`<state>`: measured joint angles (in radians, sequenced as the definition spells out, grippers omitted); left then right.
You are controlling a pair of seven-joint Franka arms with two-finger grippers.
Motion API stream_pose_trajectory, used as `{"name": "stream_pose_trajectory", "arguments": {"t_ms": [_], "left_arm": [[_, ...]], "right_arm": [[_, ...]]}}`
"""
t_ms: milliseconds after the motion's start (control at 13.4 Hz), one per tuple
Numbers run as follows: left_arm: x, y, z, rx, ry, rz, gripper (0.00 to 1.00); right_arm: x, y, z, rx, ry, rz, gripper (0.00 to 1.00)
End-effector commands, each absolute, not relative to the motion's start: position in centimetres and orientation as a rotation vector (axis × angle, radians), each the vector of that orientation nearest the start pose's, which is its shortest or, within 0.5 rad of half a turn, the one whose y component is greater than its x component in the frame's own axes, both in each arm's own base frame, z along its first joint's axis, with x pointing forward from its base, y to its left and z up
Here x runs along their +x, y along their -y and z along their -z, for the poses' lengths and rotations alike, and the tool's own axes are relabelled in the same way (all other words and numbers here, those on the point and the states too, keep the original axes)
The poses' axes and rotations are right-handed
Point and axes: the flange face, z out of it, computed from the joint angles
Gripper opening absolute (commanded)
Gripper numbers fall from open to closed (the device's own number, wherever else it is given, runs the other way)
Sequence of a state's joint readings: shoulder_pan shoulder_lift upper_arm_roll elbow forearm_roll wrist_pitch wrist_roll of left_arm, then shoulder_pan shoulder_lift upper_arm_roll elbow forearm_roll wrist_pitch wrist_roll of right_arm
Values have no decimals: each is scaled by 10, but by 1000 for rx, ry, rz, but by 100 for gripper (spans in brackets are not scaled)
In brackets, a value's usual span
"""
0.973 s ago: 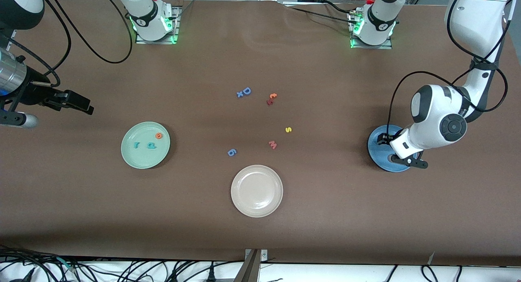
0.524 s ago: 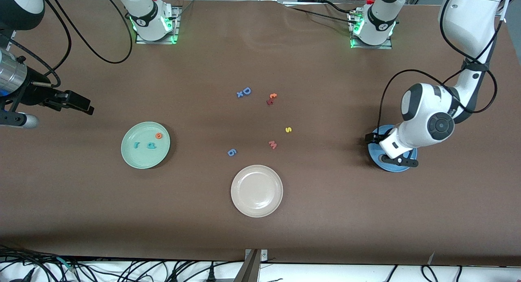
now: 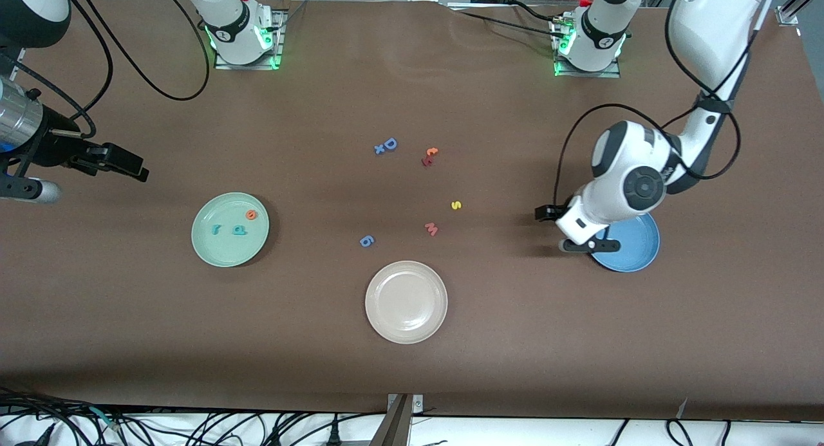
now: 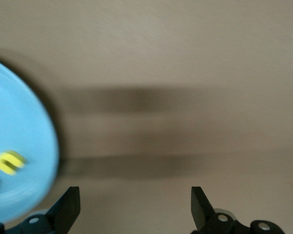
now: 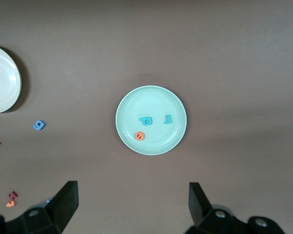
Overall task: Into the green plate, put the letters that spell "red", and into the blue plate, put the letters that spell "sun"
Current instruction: 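Move the left gripper back to the yellow s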
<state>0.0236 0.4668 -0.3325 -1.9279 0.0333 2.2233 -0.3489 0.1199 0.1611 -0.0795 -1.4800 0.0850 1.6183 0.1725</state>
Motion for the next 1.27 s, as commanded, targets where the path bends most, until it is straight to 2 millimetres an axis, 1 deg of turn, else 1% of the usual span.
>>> {"name": "stream_pose_trajectory", "arguments": {"t_ms": [0, 150, 299, 374, 449, 524, 599, 673, 748, 823, 1048, 1197], "left_arm": [[574, 224, -250, -3208, 140, -251, 100], [564, 261, -251, -3216, 187, -190, 100], [557, 287, -244, -3230, 240, -154, 100], [549, 306, -240, -3232, 248, -131, 100], [537, 327, -237, -3213, 299, -125, 100], [531, 337, -236, -3188, 305, -98, 100], [532, 339, -230, -3169, 265, -72, 100], [530, 341, -223, -3161, 254, -84, 100], [522, 353, -215, -3162, 241, -94, 100], [523, 364, -216, -3167, 258, -87, 100], [535, 372, -209, -3179, 326, -88, 100], [531, 382, -202, -3177, 328, -100, 100]], "right_arm": [[602, -37, -581, -3075, -206, -52, 100], [602, -37, -581, -3075, -206, -52, 100], [602, -37, -580, -3076, -206, -54, 100], [602, -37, -580, -3076, -206, -54, 100], [602, -37, -580, -3076, -203, -54, 100], [602, -37, -580, -3076, -206, -54, 100], [602, -37, -580, -3076, -203, -54, 100], [602, -37, -581, -3076, -201, -52, 100], [602, -37, -580, -3076, -201, -54, 100], [602, -37, -580, -3076, -201, -54, 100], [602, -37, -580, -3076, -201, -54, 100], [602, -36, -578, -3077, -197, -61, 100]]}}
